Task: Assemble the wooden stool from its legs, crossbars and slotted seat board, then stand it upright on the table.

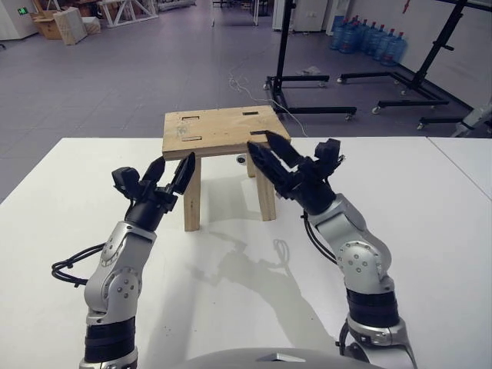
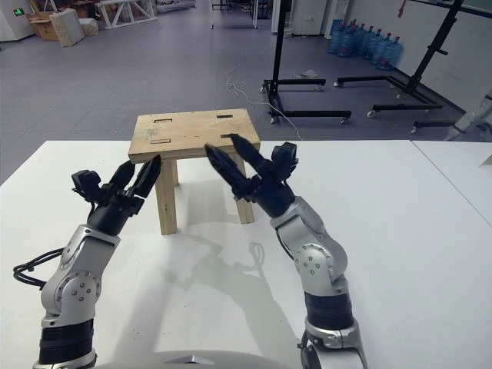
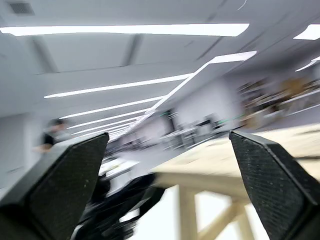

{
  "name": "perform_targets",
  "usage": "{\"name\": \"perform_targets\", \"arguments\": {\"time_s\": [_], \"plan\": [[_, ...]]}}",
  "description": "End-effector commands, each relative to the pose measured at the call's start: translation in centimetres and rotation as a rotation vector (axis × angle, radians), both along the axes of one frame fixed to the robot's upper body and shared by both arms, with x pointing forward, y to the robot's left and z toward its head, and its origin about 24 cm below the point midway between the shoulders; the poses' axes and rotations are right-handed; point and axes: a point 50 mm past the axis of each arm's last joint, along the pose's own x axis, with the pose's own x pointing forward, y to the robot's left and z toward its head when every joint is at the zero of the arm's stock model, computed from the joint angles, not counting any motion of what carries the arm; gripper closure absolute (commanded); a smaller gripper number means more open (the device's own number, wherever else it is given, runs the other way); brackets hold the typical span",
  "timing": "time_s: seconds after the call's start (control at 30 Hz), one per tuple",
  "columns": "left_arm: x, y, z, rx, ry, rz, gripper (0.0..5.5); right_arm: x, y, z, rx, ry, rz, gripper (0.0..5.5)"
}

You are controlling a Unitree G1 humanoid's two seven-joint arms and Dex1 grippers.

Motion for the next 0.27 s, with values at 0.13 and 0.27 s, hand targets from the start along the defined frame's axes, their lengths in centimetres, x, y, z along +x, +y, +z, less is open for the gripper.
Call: {"name": "perform_targets", "arguments": {"time_s": [0.13, 0.27], "plan": [[-0.7, -0.6, 3.7, 0.287, -0.274, 0.225, 0.37, 1.7, 1.0, 0.6, -0.115, -0.18, -0.383, 1.06], [-0.4, -2.4, 5.3, 0.383, -0.401, 0.203, 0.37, 2.1, 1.6, 0.2, -0.122, -0.193, -0.428, 1.06]]}}
